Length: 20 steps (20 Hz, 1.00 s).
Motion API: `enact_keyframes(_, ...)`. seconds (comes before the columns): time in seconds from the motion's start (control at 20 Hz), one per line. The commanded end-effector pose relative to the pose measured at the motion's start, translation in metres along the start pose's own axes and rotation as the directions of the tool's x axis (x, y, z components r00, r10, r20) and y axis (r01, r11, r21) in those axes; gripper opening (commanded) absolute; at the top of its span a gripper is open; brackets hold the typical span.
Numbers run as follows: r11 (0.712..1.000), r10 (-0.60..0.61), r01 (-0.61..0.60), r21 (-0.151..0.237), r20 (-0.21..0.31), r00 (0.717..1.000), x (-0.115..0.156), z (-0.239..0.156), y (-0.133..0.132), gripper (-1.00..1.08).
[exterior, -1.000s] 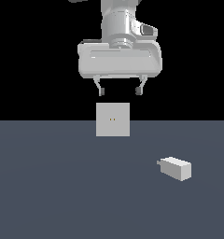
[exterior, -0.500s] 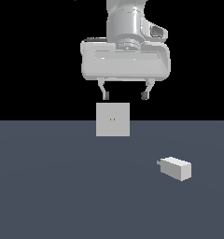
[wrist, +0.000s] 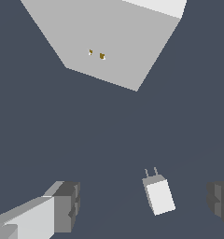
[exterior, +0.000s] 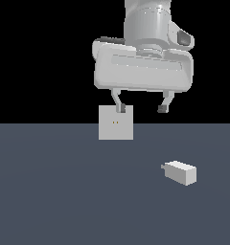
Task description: Plug the charger into the wall socket.
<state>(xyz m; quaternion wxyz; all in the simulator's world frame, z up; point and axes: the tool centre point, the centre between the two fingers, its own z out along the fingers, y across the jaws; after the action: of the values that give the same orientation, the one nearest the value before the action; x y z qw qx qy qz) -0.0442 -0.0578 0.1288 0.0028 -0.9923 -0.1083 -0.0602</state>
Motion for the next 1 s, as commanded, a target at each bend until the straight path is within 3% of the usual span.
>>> enact_keyframes(0.0, 1.0, -0.031, 0.031, 0.004, -0.017, 0.999, -0.008, 0.006, 0.005, 1.0)
enact_keyframes(0.95, 0.976, -0.21, 0.215, 0.032, -0.117, 0.971, -0.05, 0.049, 0.039, 1.0)
